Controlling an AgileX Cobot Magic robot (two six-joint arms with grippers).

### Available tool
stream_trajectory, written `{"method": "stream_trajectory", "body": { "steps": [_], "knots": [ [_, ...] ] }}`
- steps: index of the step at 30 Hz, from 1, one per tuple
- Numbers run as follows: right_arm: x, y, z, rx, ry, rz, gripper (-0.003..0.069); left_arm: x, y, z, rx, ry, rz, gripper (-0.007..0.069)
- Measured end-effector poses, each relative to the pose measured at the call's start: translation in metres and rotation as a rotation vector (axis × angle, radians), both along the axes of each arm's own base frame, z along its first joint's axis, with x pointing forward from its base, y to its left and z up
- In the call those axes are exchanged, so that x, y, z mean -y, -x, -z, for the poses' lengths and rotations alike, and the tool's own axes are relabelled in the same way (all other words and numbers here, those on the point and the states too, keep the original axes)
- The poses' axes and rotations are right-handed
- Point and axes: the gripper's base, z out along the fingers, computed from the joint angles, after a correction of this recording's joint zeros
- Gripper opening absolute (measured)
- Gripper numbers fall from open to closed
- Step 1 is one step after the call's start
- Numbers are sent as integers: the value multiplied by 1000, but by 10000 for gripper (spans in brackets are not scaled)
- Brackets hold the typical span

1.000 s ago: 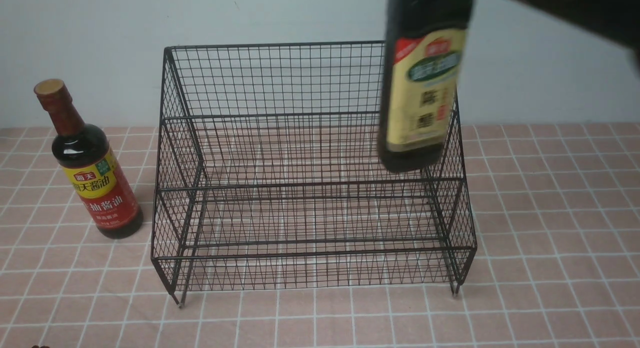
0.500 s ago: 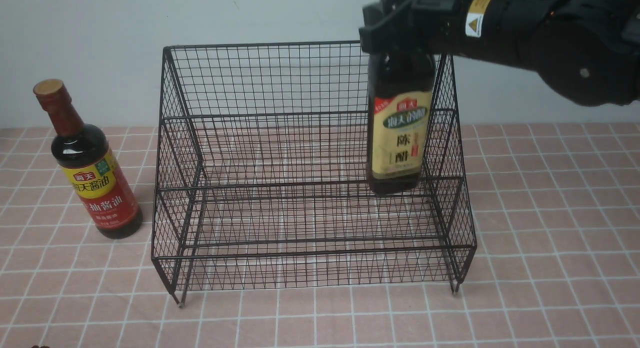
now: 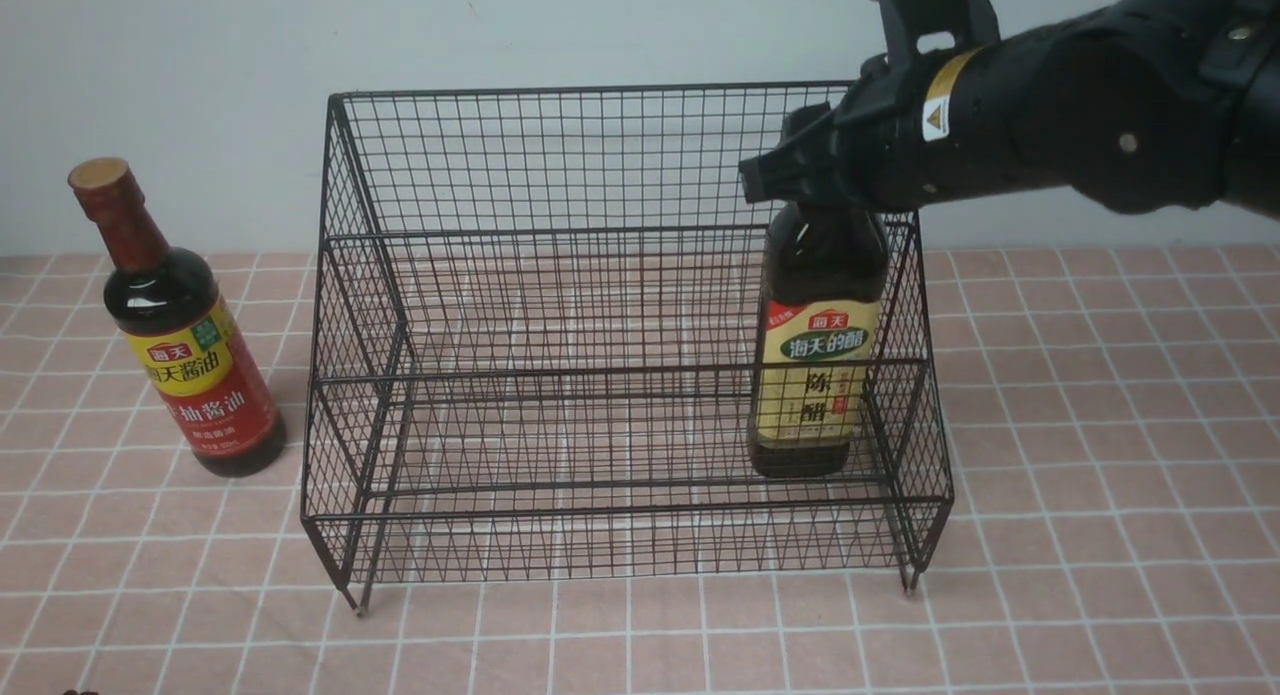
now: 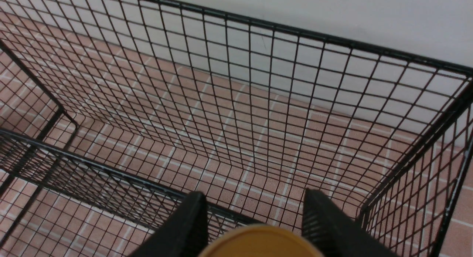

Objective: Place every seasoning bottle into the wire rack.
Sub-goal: Use the right arm to put the condiment bottle back on the shelf

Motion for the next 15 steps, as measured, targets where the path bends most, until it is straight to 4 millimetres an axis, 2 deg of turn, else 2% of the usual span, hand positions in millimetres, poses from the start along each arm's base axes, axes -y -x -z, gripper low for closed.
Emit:
{"method": "stream_trajectory", "body": {
  "steps": [4,8,11,15],
  "knots": [
    [0,1,0,-29,-6,8,329,0,0,0,0,0,0,-7],
    [1,6,-3,-110,-22,27,465,0,0,0,0,0,0,-7],
    [4,12,-20,-119,-24,33,540,0,0,0,0,0,0,-7],
    [17,30,-65,-47,-43,32,569,0,0,0,0,0,0,-7]
  ]
}}
